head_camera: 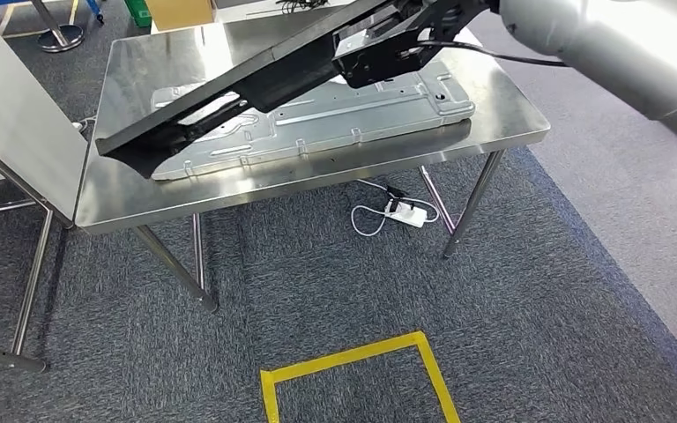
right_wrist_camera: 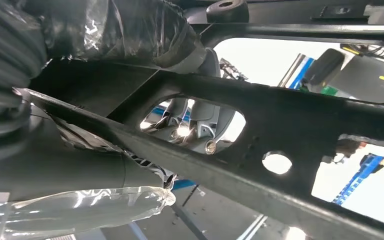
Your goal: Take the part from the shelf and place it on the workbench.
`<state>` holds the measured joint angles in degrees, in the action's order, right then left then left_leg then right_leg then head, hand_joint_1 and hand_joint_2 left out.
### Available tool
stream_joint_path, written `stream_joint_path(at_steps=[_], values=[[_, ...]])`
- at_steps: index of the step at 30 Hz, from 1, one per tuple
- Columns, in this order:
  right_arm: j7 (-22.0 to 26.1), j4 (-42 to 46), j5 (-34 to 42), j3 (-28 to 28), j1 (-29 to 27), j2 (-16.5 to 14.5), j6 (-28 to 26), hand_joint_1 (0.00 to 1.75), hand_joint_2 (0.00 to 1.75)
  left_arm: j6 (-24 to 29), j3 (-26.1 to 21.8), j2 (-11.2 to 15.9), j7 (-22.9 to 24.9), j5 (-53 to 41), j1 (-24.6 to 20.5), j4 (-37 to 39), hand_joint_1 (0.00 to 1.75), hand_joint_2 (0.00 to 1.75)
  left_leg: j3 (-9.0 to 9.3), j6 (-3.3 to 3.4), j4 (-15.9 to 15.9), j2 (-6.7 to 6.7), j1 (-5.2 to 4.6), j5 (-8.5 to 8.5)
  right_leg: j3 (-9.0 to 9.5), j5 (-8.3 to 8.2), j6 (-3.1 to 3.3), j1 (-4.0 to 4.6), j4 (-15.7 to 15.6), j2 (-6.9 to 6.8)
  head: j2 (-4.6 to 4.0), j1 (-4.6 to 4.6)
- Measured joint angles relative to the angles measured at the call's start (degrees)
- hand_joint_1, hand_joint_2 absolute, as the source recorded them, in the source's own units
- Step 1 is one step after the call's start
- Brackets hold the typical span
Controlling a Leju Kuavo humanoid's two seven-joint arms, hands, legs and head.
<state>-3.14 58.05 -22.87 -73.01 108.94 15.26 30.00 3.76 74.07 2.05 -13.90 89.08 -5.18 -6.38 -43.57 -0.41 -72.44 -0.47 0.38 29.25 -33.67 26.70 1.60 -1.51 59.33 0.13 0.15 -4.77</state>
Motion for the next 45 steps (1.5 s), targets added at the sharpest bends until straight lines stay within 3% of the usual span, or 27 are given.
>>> stream_joint_path(at_steps=[1,2,4,6,11,13,15,16,17,18,20,22,24,27,30,32,33,36,37,38,40,42,43,45], values=[[-0.40,-0.01,-0.07,-0.17,-0.42,-0.45,-0.11,1.75,1.75,0.00,0.01,0.03,0.03,0.17,0.02,0.00,0.00,1.75,-0.81,-0.27,-0.80,0.10,0.32,-0.65,0.27,0.26,-0.09,-0.13,0.00,0.02,0.00,0.00],[-0.89,-0.01,-0.16,-0.35,-0.93,-1.02,-0.24,1.75,1.75,0.01,0.01,0.10,0.05,0.37,0.05,0.00,0.00,1.75,-0.57,-0.48,0.48,0.17,0.57,-2.28,0.66,0.56,-0.24,-0.28,0.01,0.07,0.00,-0.01],[-1.80,-0.01,-0.38,-0.61,-1.84,-2.14,-0.42,1.75,1.75,0.03,0.01,0.27,0.06,0.61,0.11,0.00,0.00,1.75,2.29,-0.75,7.53,0.33,0.85,-6.72,1.60,1.30,-0.74,-0.59,-0.04,0.15,0.00,0.01],[-2.19,0.01,-0.64,-0.69,-2.28,-2.70,-0.52,1.75,1.75,0.15,0.01,0.38,0.22,0.71,0.06,0.00,0.00,1.75,4.95,-0.56,13.03,0.48,0.57,-8.38,2.07,1.84,-1.40,-0.63,-0.23,0.15,-0.01,0.00],[-1.88,0.10,-1.04,-0.56,-3.02,-2.87,-0.58,1.75,1.75,0.46,0.04,0.40,0.87,0.80,-0.02,0.00,0.00,1.75,6.67,1.60,14.70,0.33,0.27,-6.49,2.18,2.30,-2.73,-0.41,1.19,-0.20,-0.01,0.05],[-1.61,0.11,-1.09,-0.45,-3.12,-2.79,-0.46,1.75,1.75,0.50,0.08,0.38,0.92,0.81,0.13,0.00,0.00,1.75,7.74,2.40,14.97,0.18,0.23,-5.96,-0.44,4.44,-2.68,-0.33,6.33,-0.24,-0.01,0.09],[-1.33,0.11,-1.12,-0.58,-3.56,-2.77,-0.26,1.75,1.75,0.53,0.17,0.35,0.93,0.82,0.15,0.00,0.00,1.75,8.44,3.00,14.90,0.11,-0.13,-5.31,-5.04,6.88,-2.48,0.06,13.36,-0.18,-0.01,0.09],[-1.22,0.11,-1.13,-0.73,-3.96,-2.76,-0.16,1.75,1.75,0.54,0.24,0.35,0.93,0.82,0.13,0.00,0.00,1.75,8.83,3.19,14.85,0.04,-0.39,-4.93,-6.93,7.14,-2.34,0.24,15.49,-0.16,0.00,0.09],[-1.16,0.11,-1.14,-0.87,-4.40,-2.75,-0.09,1.75,1.75,0.55,0.31,0.36,0.93,0.83,0.12,0.00,0.00,1.75,9.31,3.31,14.78,-0.05,-0.67,-4.52,-8.00,6.25,-2.07,0.43,15.79,-0.15,0.00,0.09],[-1.13,0.11,-1.15,-0.99,-4.76,-2.74,-0.05,1.75,1.75,0.55,0.37,0.36,0.93,0.84,0.12,0.00,0.00,1.75,9.84,3.39,14.69,-0.17,-0.94,-4.05,-8.07,4.22,-1.64,0.69,14.02,-0.14,0.00,0.09],[-1.06,0.11,-1.16,-1.10,-5.13,-2.73,-0.05,1.75,1.75,0.55,0.42,0.24,0.94,0.84,0.20,-0.01,0.00,1.75,10.95,3.39,14.56,-0.29,-1.36,-3.11,-6.19,-1.09,-0.38,1.41,6.93,-0.14,0.00,0.05],[-0.97,0.11,-1.22,-1.12,-5.30,-2.73,-0.14,1.75,1.75,0.55,0.44,0.04,0.95,0.84,0.21,-0.01,0.00,1.75,11.43,3.20,14.64,-0.26,-1.42,-2.52,-4.43,-3.33,0.37,2.01,1.32,-0.13,-0.01,0.04],[-0.95,0.11,-1.38,-1.13,-5.55,-2.71,-0.26,1.75,1.75,0.56,0.44,-0.05,1.02,0.85,0.06,0.00,0.00,1.75,11.66,2.86,14.73,-0.18,-1.32,-2.39,-3.63,-2.98,0.51,2.25,-0.53,-0.09,-0.01,0.13],[-0.89,0.10,-1.81,-1.10,-5.68,-2.73,-0.35,1.75,1.75,0.65,0.44,0.02,1.25,0.86,-0.02,0.02,0.00,1.75,11.34,2.13,13.04,-0.09,-1.29,-1.72,-1.54,-2.89,0.82,1.48,-1.92,-0.27,0.00,0.13],[-0.77,0.07,-2.11,-1.13,-5.93,-2.81,-0.37,1.75,1.75,0.64,0.44,-0.05,1.45,0.90,0.03,0.02,0.00,1.75,6.11,0.88,4.22,0.05,-0.34,1.04,-0.01,-2.15,0.83,0.95,-2.54,-0.40,0.01,0.03],[-0.77,0.07,-2.13,-1.21,-6.50,-2.90,-0.36,1.75,1.75,0.64,0.44,-0.04,1.52,0.91,0.10,0.02,0.00,1.75,2.68,-0.10,0.41,0.10,0.48,2.24,1.00,-1.18,0.36,0.54,-2.49,-0.36,-0.01,0.03],[-0.77,0.07,-2.14,-1.25,-6.73,-2.92,-0.35,1.75,1.75,0.66,0.44,-0.03,1.54,0.91,0.17,0.02,0.00,1.75,2.14,-0.60,1.04,0.13,0.86,1.44,1.64,-0.60,0.02,0.24,-2.40,-0.32,-0.01,0.03],[-0.62,0.06,-2.15,-1.31,-6.96,-3.00,-0.36,1.75,1.75,0.60,0.44,-0.03,1.56,0.88,0.51,0.02,0.00,1.75,4.41,-1.93,11.10,0.44,1.71,-5.87,3.74,1.51,-1.41,-0.71,-1.94,-0.30,-0.01,0.03],[-0.57,0.05,-2.16,-1.34,-6.95,-3.02,-0.36,1.75,1.75,0.52,0.44,-0.05,1.54,0.86,0.54,0.02,0.00,1.75,5.22,-1.86,13.63,0.57,1.64,-7.30,4.12,2.08,-1.92,-0.84,-1.81,-0.27,-0.01,0.04],[-0.54,0.03,-2.17,-1.38,-6.98,-3.04,-0.37,1.75,1.75,0.44,0.44,-0.07,1.49,0.85,0.52,0.02,0.00,1.75,5.53,-1.50,14.60,0.64,1.43,-7.65,4.32,2.49,-2.39,-0.82,-1.80,-0.27,-0.01,0.05],[-0.51,0.00,-2.19,-1.27,-6.90,-3.05,-0.40,1.75,1.75,0.36,0.45,-0.08,1.33,0.83,0.33,0.02,0.00,1.75,5.94,-0.17,14.45,0.70,0.98,-6.87,4.66,2.89,-3.10,-0.80,-1.85,-0.23,0.00,0.07],[-0.50,-0.01,-2.22,-0.88,-6.76,-3.03,-0.45,1.75,1.75,0.37,0.46,-0.06,1.10,0.83,0.29,0.03,0.00,1.75,6.79,0.82,14.65,0.67,0.99,-6.41,4.08,3.12,-3.38,-0.94,0.01,-0.25,0.00,0.10],[-0.47,-0.01,-2.23,-0.69,-6.70,-3.01,-0.46,1.75,1.75,0.38,0.46,-0.04,1.00,0.84,0.30,0.03,0.00,1.75,7.34,1.22,14.79,0.60,0.97,-6.19,2.73,3.47,-3.39,-0.96,2.51,-0.24,0.00,0.14],[-0.38,-0.02,-2.24,-0.56,-6.77,-2.93,-0.46,1.75,1.75,0.39,0.46,-0.04,0.87,0.84,0.27,0.02,0.00,1.75,8.32,1.89,14.95,0.46,0.81,-5.43,-2.04,5.53,-3.27,-0.67,10.11,-0.21,0.01,0.20]])
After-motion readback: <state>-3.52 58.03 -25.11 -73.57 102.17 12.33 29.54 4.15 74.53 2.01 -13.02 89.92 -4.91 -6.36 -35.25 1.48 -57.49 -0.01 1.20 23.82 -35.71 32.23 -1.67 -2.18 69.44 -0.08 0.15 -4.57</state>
